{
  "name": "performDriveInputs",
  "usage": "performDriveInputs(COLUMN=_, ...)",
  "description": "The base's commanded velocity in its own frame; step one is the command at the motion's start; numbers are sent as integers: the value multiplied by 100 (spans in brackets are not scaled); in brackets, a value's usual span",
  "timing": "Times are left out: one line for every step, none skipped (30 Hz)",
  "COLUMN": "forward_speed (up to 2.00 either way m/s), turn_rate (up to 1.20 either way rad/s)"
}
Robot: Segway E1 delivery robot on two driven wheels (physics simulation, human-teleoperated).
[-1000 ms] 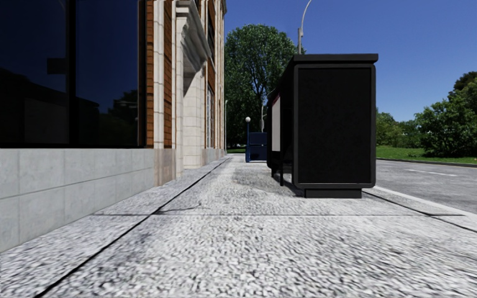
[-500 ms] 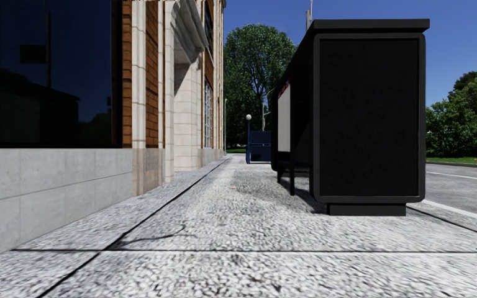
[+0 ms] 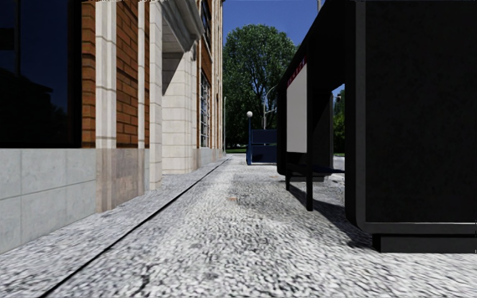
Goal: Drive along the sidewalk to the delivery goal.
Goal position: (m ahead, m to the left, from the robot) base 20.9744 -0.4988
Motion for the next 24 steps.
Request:
performDriveInputs(forward_speed=200, turn_rate=0)
performDriveInputs(forward_speed=200, turn_rate=0)
performDriveInputs(forward_speed=200, turn_rate=0)
performDriveInputs(forward_speed=200, turn_rate=0)
performDriveInputs(forward_speed=200, turn_rate=0)
performDriveInputs(forward_speed=200, turn_rate=0)
performDriveInputs(forward_speed=200, turn_rate=2)
performDriveInputs(forward_speed=200, turn_rate=2)
performDriveInputs(forward_speed=200, turn_rate=4)
performDriveInputs(forward_speed=200, turn_rate=8)
performDriveInputs(forward_speed=200, turn_rate=11)
performDriveInputs(forward_speed=200, turn_rate=12)
performDriveInputs(forward_speed=200, turn_rate=12)
performDriveInputs(forward_speed=200, turn_rate=12)
performDriveInputs(forward_speed=200, turn_rate=12)
performDriveInputs(forward_speed=200, turn_rate=12)
performDriveInputs(forward_speed=200, turn_rate=12)
performDriveInputs(forward_speed=200, turn_rate=12)
performDriveInputs(forward_speed=200, turn_rate=12)
performDriveInputs(forward_speed=200, turn_rate=12)
performDriveInputs(forward_speed=200, turn_rate=12)
performDriveInputs(forward_speed=200, turn_rate=12)
performDriveInputs(forward_speed=200, turn_rate=12)
performDriveInputs(forward_speed=200, turn_rate=12)
